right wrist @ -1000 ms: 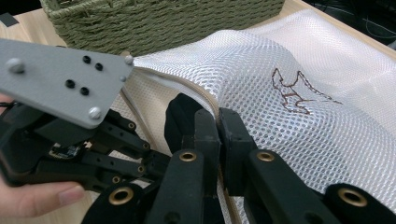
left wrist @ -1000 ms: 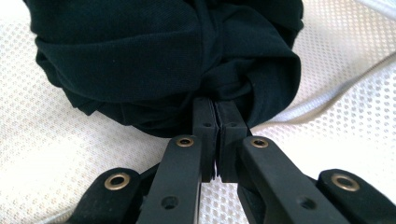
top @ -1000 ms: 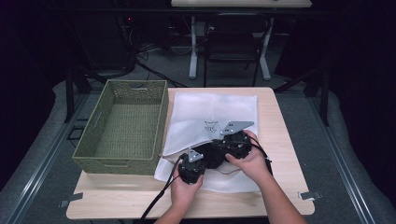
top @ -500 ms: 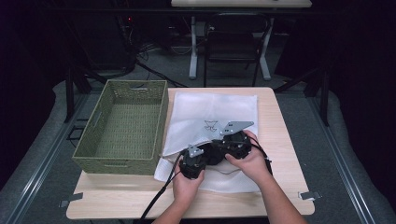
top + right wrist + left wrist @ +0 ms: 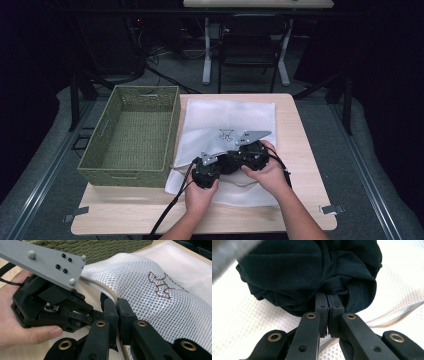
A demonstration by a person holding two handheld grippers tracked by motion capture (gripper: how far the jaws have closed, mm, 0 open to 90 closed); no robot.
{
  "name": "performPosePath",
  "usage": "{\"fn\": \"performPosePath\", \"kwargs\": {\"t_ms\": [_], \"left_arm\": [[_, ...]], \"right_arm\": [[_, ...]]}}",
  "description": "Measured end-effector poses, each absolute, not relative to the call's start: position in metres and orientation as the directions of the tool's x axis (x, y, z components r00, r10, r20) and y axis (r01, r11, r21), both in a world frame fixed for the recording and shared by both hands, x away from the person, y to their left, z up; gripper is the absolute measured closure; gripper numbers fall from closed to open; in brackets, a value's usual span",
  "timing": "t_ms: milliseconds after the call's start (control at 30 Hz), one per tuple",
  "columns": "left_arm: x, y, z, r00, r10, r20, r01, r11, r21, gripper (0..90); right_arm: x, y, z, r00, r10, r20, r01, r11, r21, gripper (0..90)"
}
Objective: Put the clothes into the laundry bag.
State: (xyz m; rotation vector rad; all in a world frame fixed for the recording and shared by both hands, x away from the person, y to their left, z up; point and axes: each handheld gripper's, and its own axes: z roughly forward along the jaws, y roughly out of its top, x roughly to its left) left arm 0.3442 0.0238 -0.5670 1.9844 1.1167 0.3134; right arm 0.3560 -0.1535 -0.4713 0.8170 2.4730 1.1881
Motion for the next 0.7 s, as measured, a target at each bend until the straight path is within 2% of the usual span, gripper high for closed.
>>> {"fn": "performPosePath", "kwargs": {"t_ms": [700], "left_arm": [[0.347,0.026,-0.557,0.573,0.800,-0.177,0.590,-0.254,0.766,88.6]], "right_arm": [[0.359,-0.151,-0.485,-0.808,0.588,0.011,0.392,0.525,0.755,87.7]]}}
